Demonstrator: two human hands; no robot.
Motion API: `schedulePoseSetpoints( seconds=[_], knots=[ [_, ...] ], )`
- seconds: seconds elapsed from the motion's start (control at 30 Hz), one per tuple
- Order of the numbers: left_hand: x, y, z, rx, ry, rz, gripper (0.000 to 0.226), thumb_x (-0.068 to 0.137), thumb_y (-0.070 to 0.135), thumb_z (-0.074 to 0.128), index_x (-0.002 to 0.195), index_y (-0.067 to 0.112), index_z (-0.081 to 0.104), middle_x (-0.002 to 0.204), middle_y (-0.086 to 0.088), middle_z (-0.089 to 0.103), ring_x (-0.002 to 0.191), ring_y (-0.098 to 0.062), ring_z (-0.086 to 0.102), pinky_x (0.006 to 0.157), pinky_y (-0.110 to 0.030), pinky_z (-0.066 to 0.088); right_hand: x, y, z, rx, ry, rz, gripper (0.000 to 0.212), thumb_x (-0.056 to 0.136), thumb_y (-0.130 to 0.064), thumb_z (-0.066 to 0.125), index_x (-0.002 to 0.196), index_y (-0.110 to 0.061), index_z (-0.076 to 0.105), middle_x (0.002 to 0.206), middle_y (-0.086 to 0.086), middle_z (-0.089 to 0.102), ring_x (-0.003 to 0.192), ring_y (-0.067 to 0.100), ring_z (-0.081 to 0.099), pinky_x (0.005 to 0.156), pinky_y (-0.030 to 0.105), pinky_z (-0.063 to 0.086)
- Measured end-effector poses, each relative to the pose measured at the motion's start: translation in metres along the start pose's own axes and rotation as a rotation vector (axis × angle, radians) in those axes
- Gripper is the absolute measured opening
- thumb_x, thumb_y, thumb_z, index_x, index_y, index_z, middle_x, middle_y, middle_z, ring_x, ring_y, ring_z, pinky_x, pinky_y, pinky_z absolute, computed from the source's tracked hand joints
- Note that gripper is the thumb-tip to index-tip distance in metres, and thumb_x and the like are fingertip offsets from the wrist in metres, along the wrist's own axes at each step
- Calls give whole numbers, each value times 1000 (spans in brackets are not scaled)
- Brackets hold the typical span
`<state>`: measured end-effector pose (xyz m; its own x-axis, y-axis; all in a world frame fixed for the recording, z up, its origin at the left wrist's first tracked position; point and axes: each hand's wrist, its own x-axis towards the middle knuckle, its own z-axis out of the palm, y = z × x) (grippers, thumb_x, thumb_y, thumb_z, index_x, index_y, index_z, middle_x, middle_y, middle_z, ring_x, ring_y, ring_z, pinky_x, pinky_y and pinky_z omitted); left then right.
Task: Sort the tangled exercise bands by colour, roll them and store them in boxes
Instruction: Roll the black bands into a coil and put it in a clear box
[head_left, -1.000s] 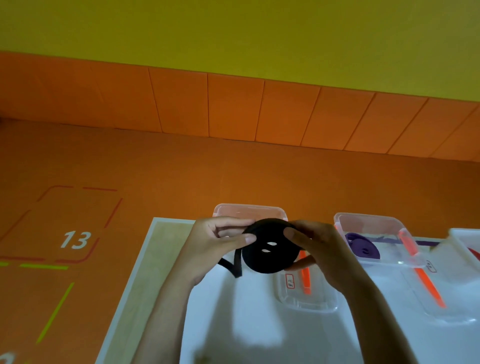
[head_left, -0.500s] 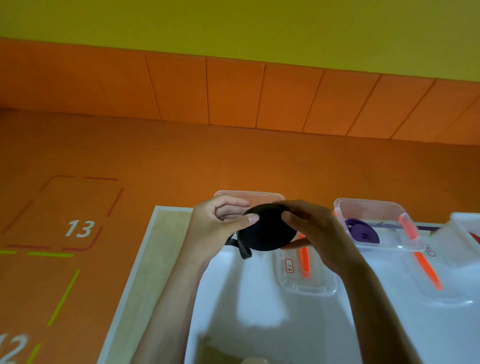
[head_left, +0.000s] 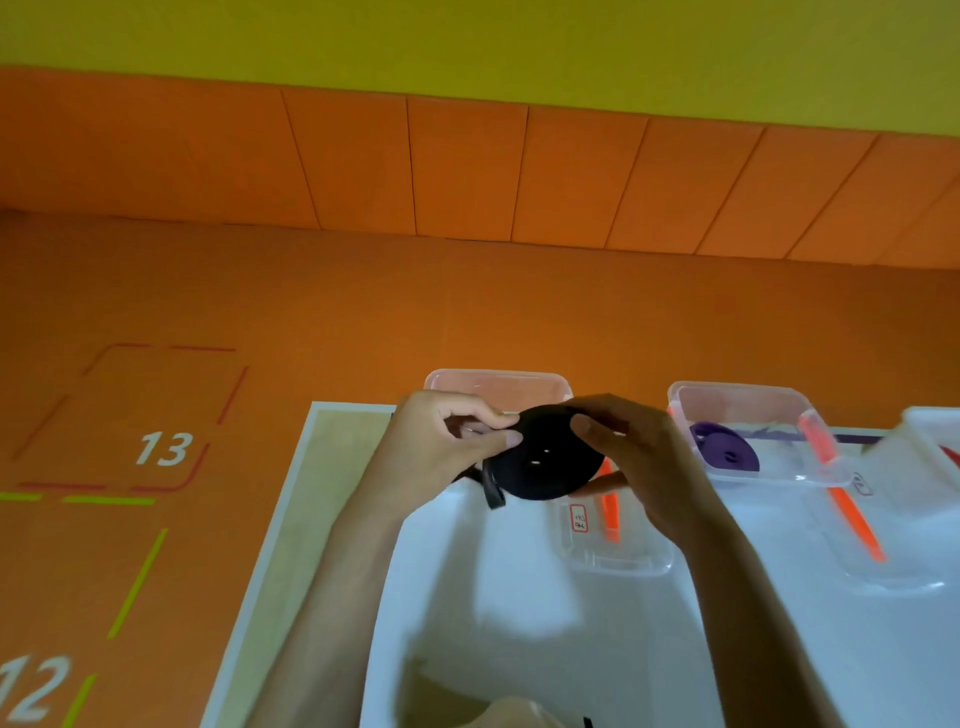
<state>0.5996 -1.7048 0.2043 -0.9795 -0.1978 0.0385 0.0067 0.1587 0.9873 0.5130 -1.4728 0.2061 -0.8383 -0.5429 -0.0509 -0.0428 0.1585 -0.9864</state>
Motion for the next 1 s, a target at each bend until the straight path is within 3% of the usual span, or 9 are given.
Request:
schedulePoseSetpoints(
  seconds=[0.13, 0.27, 0.33, 0.53, 0.63, 0.7, 0.8, 0.93, 1.0],
  knots=[
    [0, 2, 7, 147, -30, 68, 18, 89, 13, 85, 89, 30, 79, 80, 7, 74, 74, -19, 73, 73, -46, 65, 2, 5, -3, -26, -13, 70, 19, 101, -28, 66, 110, -41, 76, 109, -10, 76, 112, 17, 71, 75, 42, 66],
    [-1, 5, 7, 134, -26, 102, 22, 88, 11, 85, 89, 31, 74, 82, 5, 69, 76, -21, 72, 65, -50, 63, 7, -7, -16, -398, -102, -42, 21, 102, -35, 61, 110, -53, 69, 103, -31, 74, 102, -7, 69, 79, 16, 56],
    [-3, 7, 7, 126, -17, 120, 22, 87, 16, 87, 91, 35, 75, 85, 8, 71, 77, -16, 74, 65, -43, 65, 8, -15, -19, -457, -131, -108, 28, 100, -36, 62, 122, -53, 64, 116, -39, 67, 104, -18, 64, 80, 9, 55],
    [-1, 12, 4, 205, -63, 205, 28, 89, 14, 84, 98, 38, 74, 96, 19, 76, 96, -4, 74, 79, -14, 56, 19, -31, -14, -590, -248, -220, 43, 87, -33, 75, 130, -38, 68, 109, -40, 64, 94, -10, 70, 77, 5, 52],
    [-3, 14, 6, 211, -86, 180, 29, 90, 15, 83, 97, 39, 69, 98, 21, 75, 101, -1, 72, 70, -8, 52, 28, -36, -11, -774, -317, -280, 40, 86, -25, 82, 124, -35, 73, 108, -30, 67, 88, -7, 67, 78, 0, 49],
    [-3, 13, 7, 244, -62, 199, 27, 88, 15, 84, 94, 37, 69, 95, 22, 75, 100, 0, 72, 75, -7, 51, 31, -35, -9, -806, -297, -309, 36, 86, -23, 82, 120, -34, 76, 110, -25, 70, 90, -5, 66, 80, -2, 46],
    [-5, 9, 9, 261, -19, 211, 20, 87, 17, 86, 91, 33, 75, 89, 19, 76, 88, -3, 73, 76, -11, 52, 27, -28, -9, -754, -261, -314, 34, 86, -21, 82, 119, -29, 78, 115, -17, 74, 97, 3, 72, 92, 15, 53],
    [-12, -2, 3, 132, -45, 112, 20, 88, 19, 86, 96, 36, 79, 87, 12, 79, 64, -9, 69, 62, -26, 56, 18, -17, -17, -643, -196, -238, 31, 86, -20, 80, 114, -33, 77, 104, -31, 70, 87, -15, 69, 82, 4, 52],
    [-12, -11, -12, 125, -52, 49, 21, 85, 25, 89, 103, 33, 80, 95, 9, 82, 80, -11, 77, 76, -27, 58, 15, -13, -27, -574, -144, -199, 27, 87, -17, 80, 112, -29, 79, 99, -28, 74, 91, -11, 71, 80, 8, 56]
  ],
)
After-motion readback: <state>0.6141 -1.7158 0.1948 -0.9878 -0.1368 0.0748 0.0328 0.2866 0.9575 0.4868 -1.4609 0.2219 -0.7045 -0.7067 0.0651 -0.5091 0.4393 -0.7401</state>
